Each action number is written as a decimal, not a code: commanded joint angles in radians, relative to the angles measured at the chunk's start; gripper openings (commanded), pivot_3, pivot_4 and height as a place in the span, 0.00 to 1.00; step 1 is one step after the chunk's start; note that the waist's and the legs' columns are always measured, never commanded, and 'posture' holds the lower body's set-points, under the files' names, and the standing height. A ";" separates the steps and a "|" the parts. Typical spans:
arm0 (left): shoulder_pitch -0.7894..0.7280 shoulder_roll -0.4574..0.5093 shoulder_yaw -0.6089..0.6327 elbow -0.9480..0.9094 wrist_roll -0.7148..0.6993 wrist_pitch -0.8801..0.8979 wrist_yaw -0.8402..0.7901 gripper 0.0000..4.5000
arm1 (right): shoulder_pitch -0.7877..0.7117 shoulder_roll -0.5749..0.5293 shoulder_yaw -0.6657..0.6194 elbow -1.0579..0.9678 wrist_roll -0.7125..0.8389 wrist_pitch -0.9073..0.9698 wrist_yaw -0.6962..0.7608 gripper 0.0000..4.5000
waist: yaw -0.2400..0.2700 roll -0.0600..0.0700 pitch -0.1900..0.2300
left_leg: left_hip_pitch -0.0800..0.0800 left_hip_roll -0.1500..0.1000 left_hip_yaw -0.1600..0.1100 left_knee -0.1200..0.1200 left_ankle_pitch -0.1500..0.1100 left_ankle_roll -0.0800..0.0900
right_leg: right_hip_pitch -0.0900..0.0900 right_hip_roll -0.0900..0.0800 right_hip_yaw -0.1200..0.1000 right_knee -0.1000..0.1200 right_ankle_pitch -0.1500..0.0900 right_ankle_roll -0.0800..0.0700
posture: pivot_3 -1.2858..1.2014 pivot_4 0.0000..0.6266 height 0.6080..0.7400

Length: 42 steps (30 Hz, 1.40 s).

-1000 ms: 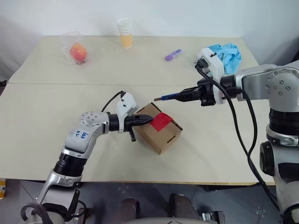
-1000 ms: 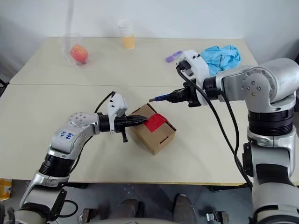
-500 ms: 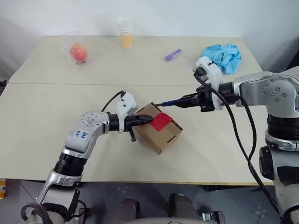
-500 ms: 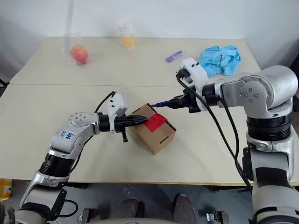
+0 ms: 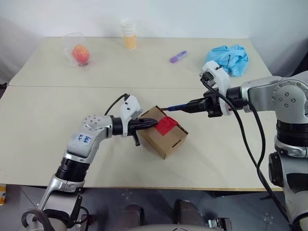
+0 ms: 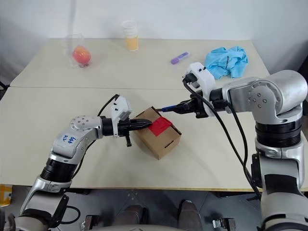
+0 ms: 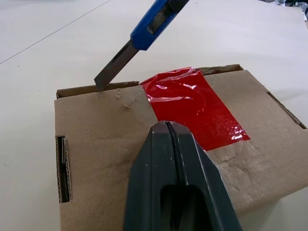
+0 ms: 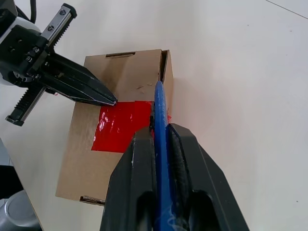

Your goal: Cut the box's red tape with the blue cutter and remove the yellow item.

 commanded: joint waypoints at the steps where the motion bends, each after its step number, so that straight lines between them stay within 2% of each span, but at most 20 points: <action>1: 0.012 0.001 -0.019 0.004 0.011 0.015 0.000 0.00 | -0.013 -0.031 -0.016 -0.004 -0.011 -0.011 0.012 0.03 | 0.000 0.000 0.000 | 0.000 0.000 0.000 0.000 0.000 0.000 | 0.000 0.000 0.000 0.000 0.000 0.000 | 0.52 0.24 1.00; 17: 0.007 -0.001 -0.021 0.008 0.013 0.015 0.000 0.00 | 0.008 -0.054 0.029 -0.039 0.053 0.006 0.043 0.03 | 0.000 0.000 0.000 | 0.000 0.000 0.000 0.000 0.000 0.000 | 0.000 0.000 0.000 0.000 0.000 0.000 | 0.52 0.24 1.00; 23: 0.000 -0.007 -0.041 0.012 0.019 0.019 -0.004 0.00 | -0.053 -0.040 0.066 0.009 0.068 0.006 0.039 0.03 | 0.000 0.000 0.000 | 0.000 0.000 0.000 0.000 0.000 0.000 | 0.000 0.000 0.000 0.000 0.000 0.000 | 0.52 0.24 1.00; 32: -0.003 -0.021 -0.082 0.022 0.045 0.023 0.010 0.00 | -0.144 -0.046 0.184 0.071 0.086 0.006 0.066 0.03 | -0.001 0.000 0.000 | 0.000 0.000 0.000 -0.002 0.000 0.000 | 0.000 0.000 0.000 -0.001 0.000 0.000 | 0.52 0.24 1.00; 42: -0.004 -0.019 -0.109 0.036 0.074 0.035 0.016 0.00 | -0.272 -0.167 0.413 0.128 0.084 0.006 0.199 0.03 | 0.003 0.000 0.000 | 0.002 -0.001 0.000 -0.005 0.000 0.000 | 0.001 0.000 0.000 -0.004 0.000 0.000 | 0.52 0.24 1.00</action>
